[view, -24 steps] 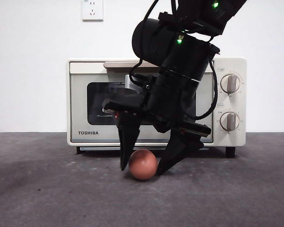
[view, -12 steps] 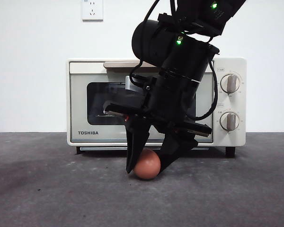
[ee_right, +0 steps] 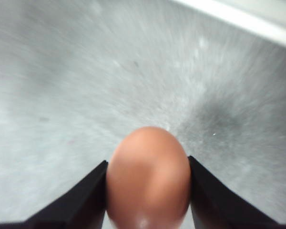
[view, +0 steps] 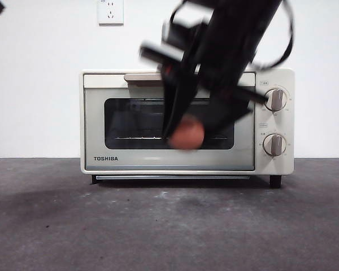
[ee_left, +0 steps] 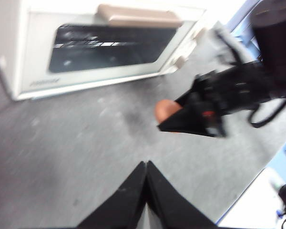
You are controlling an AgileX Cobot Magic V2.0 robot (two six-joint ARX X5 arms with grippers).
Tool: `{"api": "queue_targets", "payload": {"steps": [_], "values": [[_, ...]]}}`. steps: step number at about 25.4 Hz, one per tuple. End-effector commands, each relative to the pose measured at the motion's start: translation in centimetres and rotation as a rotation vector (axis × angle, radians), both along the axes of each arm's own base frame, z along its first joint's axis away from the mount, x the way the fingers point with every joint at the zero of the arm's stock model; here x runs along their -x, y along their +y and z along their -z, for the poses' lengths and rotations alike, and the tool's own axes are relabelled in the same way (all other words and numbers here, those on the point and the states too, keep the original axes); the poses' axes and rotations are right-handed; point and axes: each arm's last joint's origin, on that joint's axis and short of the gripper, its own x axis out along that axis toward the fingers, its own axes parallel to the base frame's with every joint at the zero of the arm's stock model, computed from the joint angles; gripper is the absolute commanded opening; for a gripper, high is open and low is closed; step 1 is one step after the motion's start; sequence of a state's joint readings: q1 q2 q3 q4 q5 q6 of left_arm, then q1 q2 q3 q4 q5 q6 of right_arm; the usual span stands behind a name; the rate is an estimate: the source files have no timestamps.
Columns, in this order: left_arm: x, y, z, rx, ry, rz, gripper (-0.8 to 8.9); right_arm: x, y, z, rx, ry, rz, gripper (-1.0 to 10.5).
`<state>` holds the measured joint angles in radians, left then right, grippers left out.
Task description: Eggoven
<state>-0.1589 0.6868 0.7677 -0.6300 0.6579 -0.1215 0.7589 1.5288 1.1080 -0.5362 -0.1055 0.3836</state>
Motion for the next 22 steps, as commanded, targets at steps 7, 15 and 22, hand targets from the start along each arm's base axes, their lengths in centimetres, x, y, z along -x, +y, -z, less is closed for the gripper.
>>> {"api": "queue_targets", "payload": {"steps": [7, 15, 22], "values": [[-5.6, -4.3, -1.7, 0.039, -0.097, 0.015, 0.05, 6.4, -5.8, -9.6, -0.134, -0.248, -0.043, 0.0], [-11.4, -8.4, -2.8, -0.047, -0.128, 0.019, 0.05, 10.0, -9.4, -12.6, -0.21, -0.365, -0.019, 0.0], [-15.2, -11.3, -2.4, -0.111, -0.131, 0.045, 0.05, 11.6, -11.1, -13.6, -0.243, -0.416, -0.002, 0.0]]}}
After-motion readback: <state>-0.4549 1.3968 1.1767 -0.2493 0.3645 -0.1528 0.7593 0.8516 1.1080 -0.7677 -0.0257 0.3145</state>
